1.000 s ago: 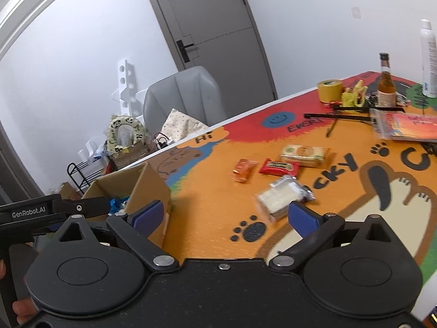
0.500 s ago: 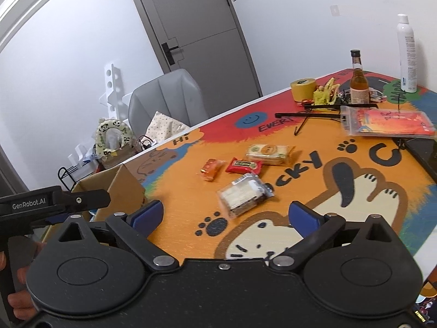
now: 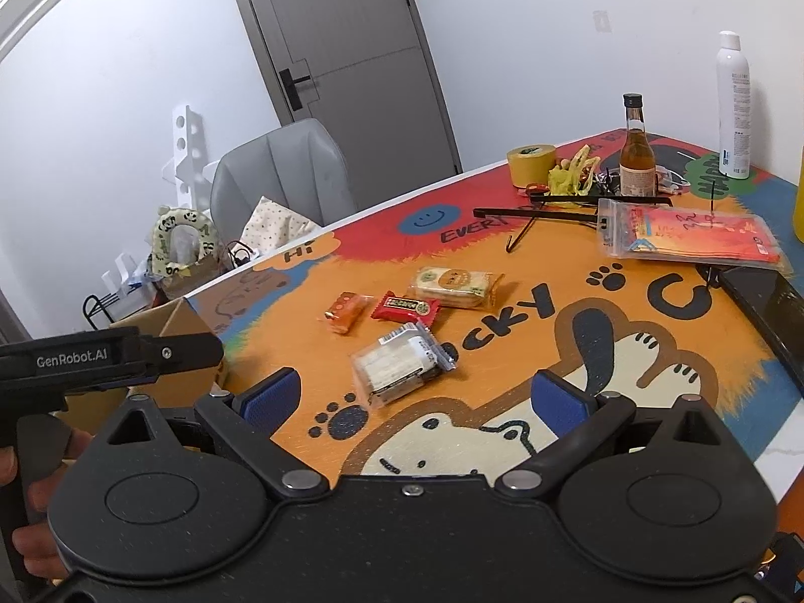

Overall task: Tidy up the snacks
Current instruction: 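Move both grippers back toward the remaining snacks on the table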

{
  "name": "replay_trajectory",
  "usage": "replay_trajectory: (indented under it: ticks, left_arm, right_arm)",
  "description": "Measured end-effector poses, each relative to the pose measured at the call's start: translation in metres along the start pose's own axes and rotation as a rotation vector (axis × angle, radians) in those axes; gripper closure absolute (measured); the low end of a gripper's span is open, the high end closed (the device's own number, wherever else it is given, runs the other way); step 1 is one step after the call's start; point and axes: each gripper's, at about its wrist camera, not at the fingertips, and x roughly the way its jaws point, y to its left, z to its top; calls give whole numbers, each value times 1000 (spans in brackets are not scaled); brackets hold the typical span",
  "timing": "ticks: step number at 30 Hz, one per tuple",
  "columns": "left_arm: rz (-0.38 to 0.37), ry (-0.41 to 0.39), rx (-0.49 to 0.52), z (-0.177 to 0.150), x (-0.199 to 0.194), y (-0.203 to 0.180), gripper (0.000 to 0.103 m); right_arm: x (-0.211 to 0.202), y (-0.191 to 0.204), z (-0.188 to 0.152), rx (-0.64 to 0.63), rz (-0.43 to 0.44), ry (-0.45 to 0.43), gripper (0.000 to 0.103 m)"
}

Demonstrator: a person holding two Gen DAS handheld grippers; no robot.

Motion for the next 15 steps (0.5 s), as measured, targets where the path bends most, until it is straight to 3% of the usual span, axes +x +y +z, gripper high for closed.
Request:
replay_trajectory:
  ticks: [6, 9, 11, 15]
  left_arm:
    - [6, -4, 9, 5, 17, -4, 12]
    - [11, 6, 4, 4, 26, -2, 24]
    - [9, 23, -1, 4, 35, 0, 37]
    - [14, 46, -11, 3, 49, 4, 45]
  right_arm:
    - [18, -3, 2, 2, 22, 26, 3]
    - [34, -3, 2, -5, 22, 44, 3]
    - [44, -3, 3, -3, 32, 57, 3]
    - [61, 3, 5, -32, 70, 68, 3]
